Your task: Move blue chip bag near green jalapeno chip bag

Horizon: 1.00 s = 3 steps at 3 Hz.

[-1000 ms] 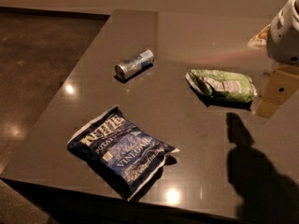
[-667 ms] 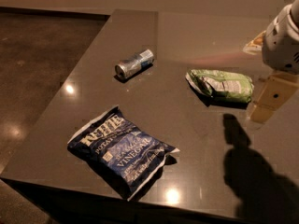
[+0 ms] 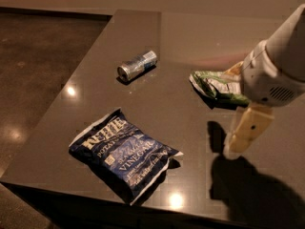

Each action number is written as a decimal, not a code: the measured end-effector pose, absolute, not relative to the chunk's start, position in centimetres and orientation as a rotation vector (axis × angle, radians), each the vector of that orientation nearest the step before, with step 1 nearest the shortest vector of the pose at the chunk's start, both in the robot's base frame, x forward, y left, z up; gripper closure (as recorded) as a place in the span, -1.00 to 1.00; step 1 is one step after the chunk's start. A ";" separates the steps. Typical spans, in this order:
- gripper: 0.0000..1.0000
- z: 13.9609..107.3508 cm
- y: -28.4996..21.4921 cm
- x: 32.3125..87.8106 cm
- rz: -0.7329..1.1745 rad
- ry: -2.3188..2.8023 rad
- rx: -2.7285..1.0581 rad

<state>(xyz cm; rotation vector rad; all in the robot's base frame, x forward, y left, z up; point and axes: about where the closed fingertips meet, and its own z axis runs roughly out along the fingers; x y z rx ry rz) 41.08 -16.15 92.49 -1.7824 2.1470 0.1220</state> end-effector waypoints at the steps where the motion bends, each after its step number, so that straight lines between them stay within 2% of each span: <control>1: -1.00 90.0 -13.2 40.1 0.221 2.091 -1.808; 3: -1.00 85.6 -6.1 36.8 0.433 1.925 -1.931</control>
Offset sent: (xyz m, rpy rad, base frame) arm -0.0401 0.1016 -0.0822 0.1975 0.1273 0.2060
